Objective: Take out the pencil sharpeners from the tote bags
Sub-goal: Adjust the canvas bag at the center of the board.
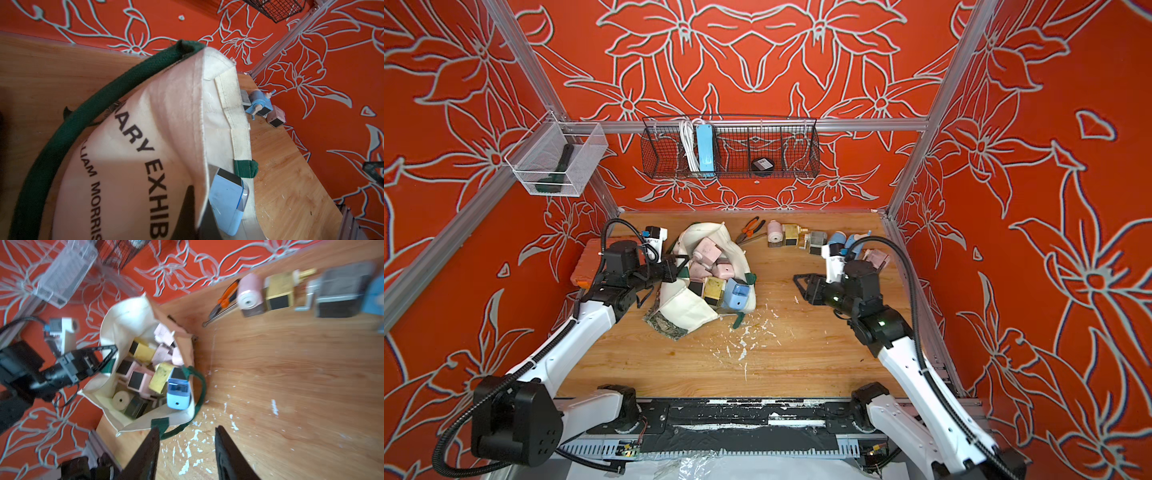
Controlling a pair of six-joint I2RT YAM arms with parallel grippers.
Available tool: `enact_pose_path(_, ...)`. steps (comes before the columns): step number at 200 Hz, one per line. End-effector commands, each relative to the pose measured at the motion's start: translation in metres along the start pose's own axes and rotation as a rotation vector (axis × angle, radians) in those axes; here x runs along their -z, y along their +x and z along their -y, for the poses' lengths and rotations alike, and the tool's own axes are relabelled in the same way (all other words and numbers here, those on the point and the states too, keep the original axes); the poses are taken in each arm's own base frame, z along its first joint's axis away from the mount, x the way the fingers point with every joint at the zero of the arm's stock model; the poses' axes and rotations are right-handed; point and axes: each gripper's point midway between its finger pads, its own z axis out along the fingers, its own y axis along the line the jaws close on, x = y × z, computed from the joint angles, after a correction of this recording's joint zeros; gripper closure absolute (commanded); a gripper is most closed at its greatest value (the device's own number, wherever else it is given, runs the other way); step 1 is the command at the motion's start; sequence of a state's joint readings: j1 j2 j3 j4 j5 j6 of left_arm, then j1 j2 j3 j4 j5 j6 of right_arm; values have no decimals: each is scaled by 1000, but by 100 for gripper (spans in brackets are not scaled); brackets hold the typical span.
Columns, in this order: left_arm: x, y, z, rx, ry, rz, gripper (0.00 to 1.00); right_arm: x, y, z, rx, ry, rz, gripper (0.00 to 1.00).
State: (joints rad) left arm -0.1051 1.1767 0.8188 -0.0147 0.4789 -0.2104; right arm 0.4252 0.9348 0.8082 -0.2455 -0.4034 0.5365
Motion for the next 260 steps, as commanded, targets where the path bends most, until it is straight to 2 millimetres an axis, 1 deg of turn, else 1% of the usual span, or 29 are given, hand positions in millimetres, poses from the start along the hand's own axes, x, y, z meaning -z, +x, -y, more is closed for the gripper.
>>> enact_pose_path(1,6,-17,29,-104,60,26,100,-31,2,-47,159,-107,-25,65)
enact_pose_path(6,6,-17,30,-103,61,25,100,-40,9,-53,184,-116,-48,66)
enact_pose_path(10,6,-19,30,-104,56,27,100,-48,14,-57,199,-117,-65,70)
enact_pose_path(17,7,-21,30,-109,49,25,100,-63,22,-56,209,-97,-91,75)
enact_pose_path(28,7,-23,27,-108,28,16,100,-84,35,-60,219,-92,-139,80)
enact_pose_path(44,8,-24,25,-113,10,7,100,-109,58,-73,251,-126,-216,82)
enact_pose_path(66,8,-21,19,-131,-21,-1,100,-130,89,-95,324,-172,-289,83)
enact_pose_path(80,8,-19,16,-152,-40,-13,100,-140,108,-107,344,-208,-327,83)
enact_pose_path(98,10,-20,14,-174,-56,-24,100,-152,126,-113,345,-227,-365,84)
enact_pose_path(111,12,-22,13,-185,-69,-23,100,-157,141,-123,366,-253,-393,86)
enact_pose_path(140,16,-23,10,-189,-96,-11,100,-154,187,-162,460,-363,-470,85)
enact_pose_path(158,16,-18,6,-193,-116,-19,100,-151,205,-186,513,-441,-483,85)
enact_pose_path(180,20,-15,-5,-206,-174,-12,100,-148,212,-208,549,-531,-479,84)
enact_pose_path(188,22,-15,-7,-211,-189,-5,100,-146,212,-212,567,-549,-481,83)
enact_pose_path(197,23,-15,-8,-216,-200,-2,100,-143,211,-211,598,-552,-476,81)
enact_pose_path(207,25,-14,-11,-216,-218,6,100,-142,203,-204,632,-520,-445,79)
enact_pose_path(222,29,-11,-13,-220,-231,14,100,-142,179,-189,630,-442,-363,78)
enact_pose_path(228,30,-10,-14,-221,-237,21,100,-142,169,-181,625,-406,-335,76)
enact_pose_path(244,35,-7,-16,-218,-247,52,100,-141,146,-163,627,-313,-295,66)
enact_pose_path(260,38,-7,-15,-210,-247,77,100,-139,127,-146,616,-246,-260,62)
